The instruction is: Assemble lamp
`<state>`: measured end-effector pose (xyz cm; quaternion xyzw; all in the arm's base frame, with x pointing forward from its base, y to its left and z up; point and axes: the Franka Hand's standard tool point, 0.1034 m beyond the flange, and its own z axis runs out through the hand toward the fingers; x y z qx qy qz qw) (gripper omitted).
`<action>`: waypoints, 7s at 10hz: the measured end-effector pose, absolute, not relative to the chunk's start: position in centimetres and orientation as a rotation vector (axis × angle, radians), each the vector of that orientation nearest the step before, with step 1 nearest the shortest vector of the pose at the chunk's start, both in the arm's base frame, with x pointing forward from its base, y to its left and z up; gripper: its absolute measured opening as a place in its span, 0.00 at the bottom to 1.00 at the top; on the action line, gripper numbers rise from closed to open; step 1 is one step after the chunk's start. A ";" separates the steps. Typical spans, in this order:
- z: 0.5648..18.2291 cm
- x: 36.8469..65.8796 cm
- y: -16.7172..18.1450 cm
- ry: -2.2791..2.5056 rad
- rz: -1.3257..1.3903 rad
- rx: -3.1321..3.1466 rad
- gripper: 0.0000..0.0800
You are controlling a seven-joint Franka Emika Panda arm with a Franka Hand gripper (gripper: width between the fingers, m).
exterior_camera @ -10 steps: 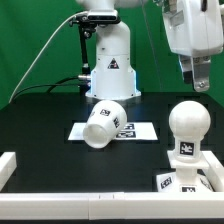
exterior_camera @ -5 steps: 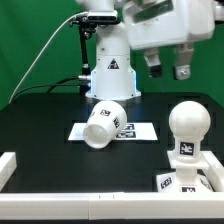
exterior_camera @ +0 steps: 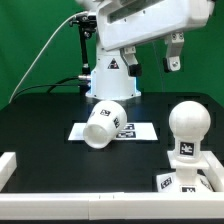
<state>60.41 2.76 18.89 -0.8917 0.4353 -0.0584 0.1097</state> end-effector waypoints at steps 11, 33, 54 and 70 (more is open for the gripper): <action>8.6 50.3 -4.7 0.506 0.045 -2.986 0.87; 3.1 42.6 -10.4 0.796 1.246 -2.500 0.87; 4.4 41.3 -9.4 0.849 1.353 -2.409 0.06; 20.6 54.9 -5.2 0.683 -0.243 -3.005 0.06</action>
Offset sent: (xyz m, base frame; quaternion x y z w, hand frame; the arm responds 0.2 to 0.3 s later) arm -0.0641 -0.0411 -0.0835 0.0003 -0.0163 -0.1458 0.9892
